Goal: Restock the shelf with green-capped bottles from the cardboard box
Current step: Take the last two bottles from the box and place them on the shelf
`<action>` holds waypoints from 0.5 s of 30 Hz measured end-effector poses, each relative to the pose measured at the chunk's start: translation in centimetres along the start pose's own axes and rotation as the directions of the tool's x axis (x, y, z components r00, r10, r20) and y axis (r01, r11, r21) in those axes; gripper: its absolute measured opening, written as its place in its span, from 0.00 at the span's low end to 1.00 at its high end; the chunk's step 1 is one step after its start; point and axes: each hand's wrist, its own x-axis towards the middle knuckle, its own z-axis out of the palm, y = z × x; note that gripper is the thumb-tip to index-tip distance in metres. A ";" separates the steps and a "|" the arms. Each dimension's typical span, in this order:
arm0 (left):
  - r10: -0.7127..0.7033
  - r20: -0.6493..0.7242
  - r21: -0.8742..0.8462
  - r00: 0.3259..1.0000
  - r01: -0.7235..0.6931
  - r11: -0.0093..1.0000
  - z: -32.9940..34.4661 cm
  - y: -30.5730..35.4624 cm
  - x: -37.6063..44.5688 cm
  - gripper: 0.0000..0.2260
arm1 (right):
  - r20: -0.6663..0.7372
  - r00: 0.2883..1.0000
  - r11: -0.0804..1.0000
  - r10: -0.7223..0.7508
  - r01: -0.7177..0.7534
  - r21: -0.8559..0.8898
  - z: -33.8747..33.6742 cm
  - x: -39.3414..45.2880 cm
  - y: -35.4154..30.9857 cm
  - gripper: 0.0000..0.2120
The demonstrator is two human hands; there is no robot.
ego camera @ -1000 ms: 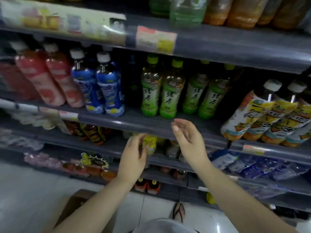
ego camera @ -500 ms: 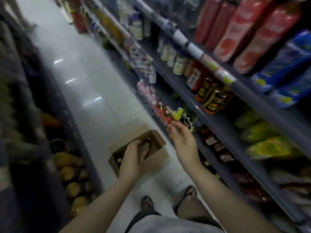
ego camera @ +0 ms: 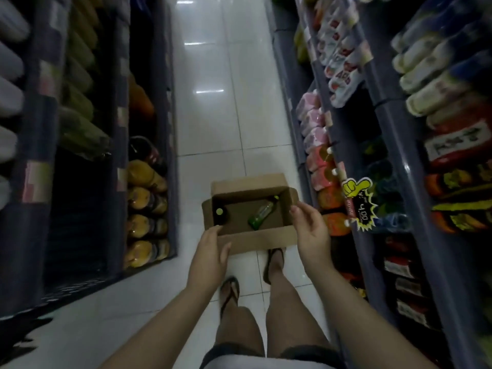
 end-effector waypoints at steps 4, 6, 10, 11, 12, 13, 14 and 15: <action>-0.086 0.014 -0.055 0.996 0.087 0.995 4.8 -2.6 4.0 0.20 | 0.046 0.997 0.996 0.057 -0.053 -0.072 1.4 6.2 6.0 0.14; -0.121 0.014 -0.075 0.992 0.122 0.990 7.9 -4.7 6.5 0.20 | 0.065 0.995 0.994 0.073 -0.067 -0.090 2.4 9.7 9.7 0.15; -0.163 -0.013 -0.100 0.986 0.161 0.982 14.2 -9.7 12.2 0.20 | 0.107 0.991 0.988 0.075 -0.059 -0.145 4.7 16.8 18.1 0.12; -0.182 -0.031 -0.116 0.983 0.177 0.977 15.7 -11.0 13.5 0.20 | 0.117 0.990 0.986 0.080 -0.062 -0.152 5.2 18.6 20.3 0.13; -0.208 -0.045 -0.137 0.977 0.200 0.970 17.1 -12.2 14.8 0.20 | 0.122 0.988 0.984 0.092 -0.071 -0.164 5.7 20.2 22.3 0.13; -0.224 -0.057 -0.160 0.973 0.213 0.964 18.5 -13.3 15.9 0.20 | 0.126 0.987 0.980 0.097 -0.073 -0.183 6.2 21.7 24.3 0.15; -0.232 -0.071 -0.178 0.970 0.217 0.960 19.7 -14.4 17.0 0.20 | 0.129 0.987 0.975 0.099 -0.070 -0.213 6.7 23.2 26.2 0.16; -0.236 -0.087 -0.187 0.968 0.217 0.958 20.9 -15.5 17.9 0.20 | 0.125 0.987 0.967 0.102 -0.069 -0.247 7.1 24.5 28.2 0.17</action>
